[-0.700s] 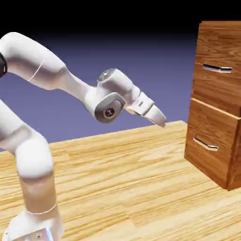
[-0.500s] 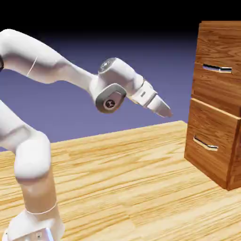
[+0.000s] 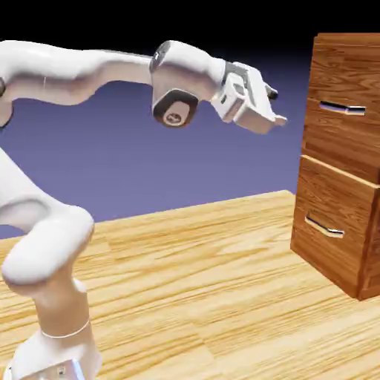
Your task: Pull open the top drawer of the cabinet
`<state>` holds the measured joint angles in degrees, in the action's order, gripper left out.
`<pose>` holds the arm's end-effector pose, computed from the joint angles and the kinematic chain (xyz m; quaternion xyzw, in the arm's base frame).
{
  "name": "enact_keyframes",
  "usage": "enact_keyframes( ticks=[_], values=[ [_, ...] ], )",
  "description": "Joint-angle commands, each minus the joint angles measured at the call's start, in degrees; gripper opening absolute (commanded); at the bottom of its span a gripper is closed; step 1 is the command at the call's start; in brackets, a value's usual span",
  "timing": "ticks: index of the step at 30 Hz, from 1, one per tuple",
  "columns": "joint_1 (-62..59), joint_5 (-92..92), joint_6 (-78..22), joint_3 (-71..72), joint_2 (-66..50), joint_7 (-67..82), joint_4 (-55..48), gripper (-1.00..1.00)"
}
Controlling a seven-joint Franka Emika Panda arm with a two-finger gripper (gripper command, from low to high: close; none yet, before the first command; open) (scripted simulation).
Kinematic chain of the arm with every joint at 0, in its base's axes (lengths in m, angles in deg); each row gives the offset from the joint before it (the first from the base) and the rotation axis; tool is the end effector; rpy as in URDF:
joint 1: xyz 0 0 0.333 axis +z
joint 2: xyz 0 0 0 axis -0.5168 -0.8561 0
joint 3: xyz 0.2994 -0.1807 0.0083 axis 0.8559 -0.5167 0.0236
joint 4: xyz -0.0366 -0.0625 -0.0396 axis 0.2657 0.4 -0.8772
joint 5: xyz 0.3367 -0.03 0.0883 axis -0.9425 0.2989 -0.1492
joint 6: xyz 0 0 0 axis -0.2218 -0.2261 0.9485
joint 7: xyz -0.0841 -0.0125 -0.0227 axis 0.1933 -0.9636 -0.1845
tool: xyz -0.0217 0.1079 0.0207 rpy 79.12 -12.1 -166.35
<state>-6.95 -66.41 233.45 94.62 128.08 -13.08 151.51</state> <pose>0.3576 0.0044 0.6880 -0.5973 0.5559 -0.4805 0.3215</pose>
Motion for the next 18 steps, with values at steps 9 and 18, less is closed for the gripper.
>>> enact_keyframes(
  ticks=[9, 18],
  values=[
    [-15.71, -22.43, -1.73, 13.49, 2.75, 0.76, -10.04, 0.00],
    [-31.42, -44.86, -3.46, 26.98, 5.49, 1.52, -20.08, 0.00]
  ],
)
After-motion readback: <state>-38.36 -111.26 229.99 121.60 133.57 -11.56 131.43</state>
